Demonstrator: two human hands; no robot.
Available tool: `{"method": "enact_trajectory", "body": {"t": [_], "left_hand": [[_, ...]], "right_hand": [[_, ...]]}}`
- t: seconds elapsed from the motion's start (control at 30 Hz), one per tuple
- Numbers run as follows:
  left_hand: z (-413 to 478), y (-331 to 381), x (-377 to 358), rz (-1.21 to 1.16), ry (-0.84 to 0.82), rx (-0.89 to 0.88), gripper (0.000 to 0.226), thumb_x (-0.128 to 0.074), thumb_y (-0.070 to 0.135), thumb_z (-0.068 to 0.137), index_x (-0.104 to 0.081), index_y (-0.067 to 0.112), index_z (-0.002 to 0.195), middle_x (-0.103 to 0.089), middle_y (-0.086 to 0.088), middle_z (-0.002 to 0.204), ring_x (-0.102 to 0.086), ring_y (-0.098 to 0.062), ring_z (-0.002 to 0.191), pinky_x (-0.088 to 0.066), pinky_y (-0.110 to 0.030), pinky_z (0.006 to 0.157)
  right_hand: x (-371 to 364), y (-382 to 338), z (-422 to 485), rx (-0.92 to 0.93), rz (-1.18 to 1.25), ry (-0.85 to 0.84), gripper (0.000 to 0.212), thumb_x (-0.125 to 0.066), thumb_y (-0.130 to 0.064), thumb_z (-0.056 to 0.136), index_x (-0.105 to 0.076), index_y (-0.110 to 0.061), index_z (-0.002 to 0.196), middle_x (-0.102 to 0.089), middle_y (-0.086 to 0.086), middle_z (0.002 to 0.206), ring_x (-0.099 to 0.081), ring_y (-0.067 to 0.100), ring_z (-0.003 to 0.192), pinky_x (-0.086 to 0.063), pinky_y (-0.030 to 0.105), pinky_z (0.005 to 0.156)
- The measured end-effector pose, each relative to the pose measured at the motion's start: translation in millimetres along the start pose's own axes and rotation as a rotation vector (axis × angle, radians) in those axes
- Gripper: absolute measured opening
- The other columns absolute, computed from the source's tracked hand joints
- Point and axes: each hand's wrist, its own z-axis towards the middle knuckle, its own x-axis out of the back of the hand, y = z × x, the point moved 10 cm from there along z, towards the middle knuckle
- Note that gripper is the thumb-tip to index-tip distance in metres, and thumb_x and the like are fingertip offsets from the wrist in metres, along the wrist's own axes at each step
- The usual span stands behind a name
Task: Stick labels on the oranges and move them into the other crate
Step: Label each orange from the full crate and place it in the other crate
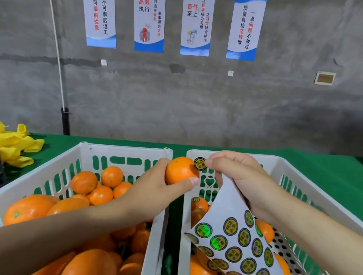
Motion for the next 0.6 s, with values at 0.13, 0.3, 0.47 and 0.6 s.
{"method": "enact_trajectory", "body": {"t": [0.13, 0.3, 0.47, 0.6], "left_hand": [[4, -1, 3, -0.100, 0.025, -0.012, 0.069, -0.064, 0.089, 0.052, -0.053, 0.045, 0.103, -0.068, 0.021, 0.092, -0.067, 0.003, 0.082, -0.054, -0.025, 0.073], [4, -3, 0, -0.175, 0.011, -0.033, 0.085, -0.061, 0.096, 0.046, -0.055, 0.043, 0.112, -0.071, 0.011, 0.102, -0.070, -0.007, 0.092, -0.059, -0.036, 0.085], [6, -2, 4, -0.211, 0.055, -0.036, 0.075, -0.055, 0.093, 0.057, -0.055, 0.039, 0.109, -0.069, 0.004, 0.104, -0.069, -0.014, 0.094, -0.058, -0.044, 0.088], [4, 7, -1, -0.234, -0.017, -0.070, 0.076, -0.049, 0.098, 0.057, -0.052, 0.047, 0.113, -0.068, 0.016, 0.107, -0.066, 0.001, 0.099, -0.053, -0.025, 0.083]], "right_hand": [[-1, 10, -2, -0.093, 0.029, 0.005, 0.014, -0.072, -0.024, 0.084, -0.074, -0.010, 0.085, -0.071, 0.004, 0.068, -0.067, 0.012, 0.059, -0.047, 0.016, 0.048], [-1, 15, -3, -0.156, 0.032, 0.013, 0.021, -0.072, -0.027, 0.084, -0.074, -0.008, 0.093, -0.072, 0.009, 0.073, -0.067, 0.016, 0.059, -0.048, 0.020, 0.048], [0, 20, -4, -0.188, -0.001, 0.009, 0.019, -0.072, -0.031, 0.084, -0.075, -0.013, 0.088, -0.071, 0.015, 0.079, -0.067, 0.018, 0.066, -0.050, 0.019, 0.051], [-4, 22, -4, -0.186, -0.028, -0.006, 0.016, -0.074, -0.033, 0.083, -0.076, -0.017, 0.083, -0.072, 0.006, 0.072, -0.067, 0.011, 0.059, -0.048, 0.017, 0.047]]}}
